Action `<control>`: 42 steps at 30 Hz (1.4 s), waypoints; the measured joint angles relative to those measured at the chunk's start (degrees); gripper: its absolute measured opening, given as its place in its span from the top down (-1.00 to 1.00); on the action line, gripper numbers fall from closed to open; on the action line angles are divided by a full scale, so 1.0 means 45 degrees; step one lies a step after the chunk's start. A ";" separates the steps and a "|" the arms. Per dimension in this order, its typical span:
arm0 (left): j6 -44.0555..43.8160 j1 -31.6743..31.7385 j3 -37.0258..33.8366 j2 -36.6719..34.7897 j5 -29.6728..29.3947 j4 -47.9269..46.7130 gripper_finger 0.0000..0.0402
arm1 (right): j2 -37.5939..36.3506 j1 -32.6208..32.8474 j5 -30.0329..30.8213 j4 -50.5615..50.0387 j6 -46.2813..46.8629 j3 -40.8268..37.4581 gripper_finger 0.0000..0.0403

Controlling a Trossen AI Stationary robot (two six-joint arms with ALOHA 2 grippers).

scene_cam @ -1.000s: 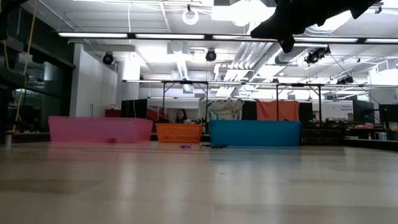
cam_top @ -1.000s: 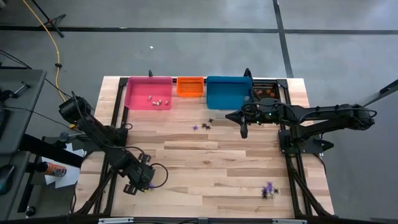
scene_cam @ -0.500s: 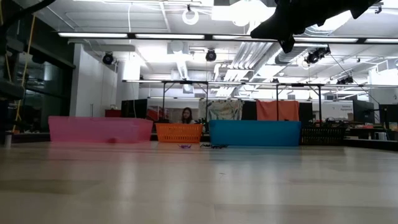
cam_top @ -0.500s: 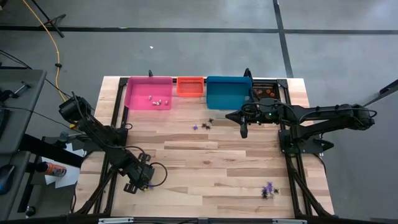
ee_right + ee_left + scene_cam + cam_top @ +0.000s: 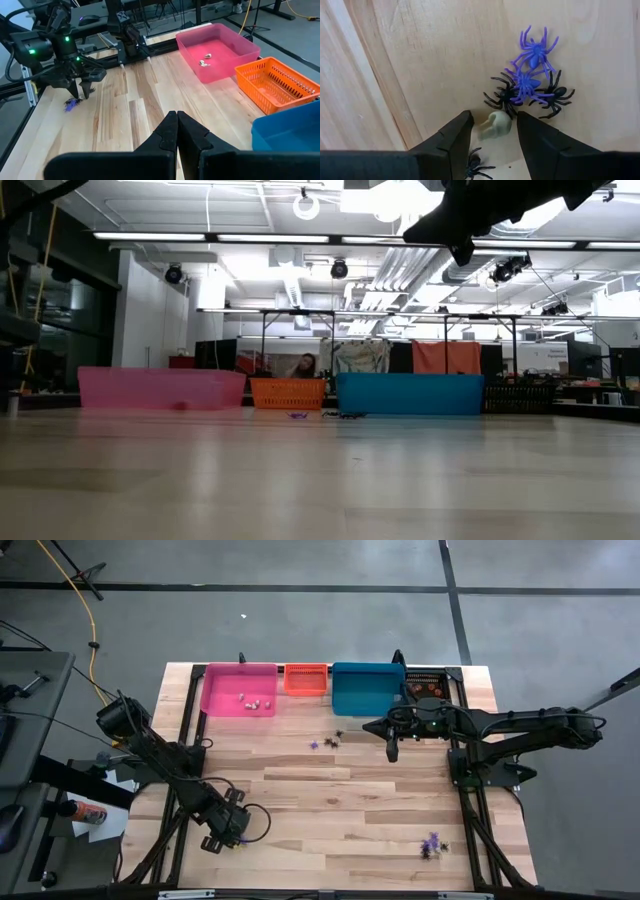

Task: Sort Halloween decoration
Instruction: Put the white skull toy into the pink bin

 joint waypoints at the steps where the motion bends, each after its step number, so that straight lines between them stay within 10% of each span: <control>1: -0.0002 0.0001 0.0001 0.0009 -0.0014 -0.0002 0.25 | 0.0000 0.0000 0.0000 -0.0019 -0.0004 0.0000 1.00; 19: 0.0000 0.0010 -0.0038 0.0061 -0.0040 -0.0422 0.77 | 0.0000 0.0000 0.0005 -0.0079 0.0000 0.0000 1.00; 42: -0.0010 0.1632 -0.0082 -0.3001 0.0643 -0.2333 0.74 | 0.0000 0.0000 0.0005 -0.0084 0.0000 0.0000 1.00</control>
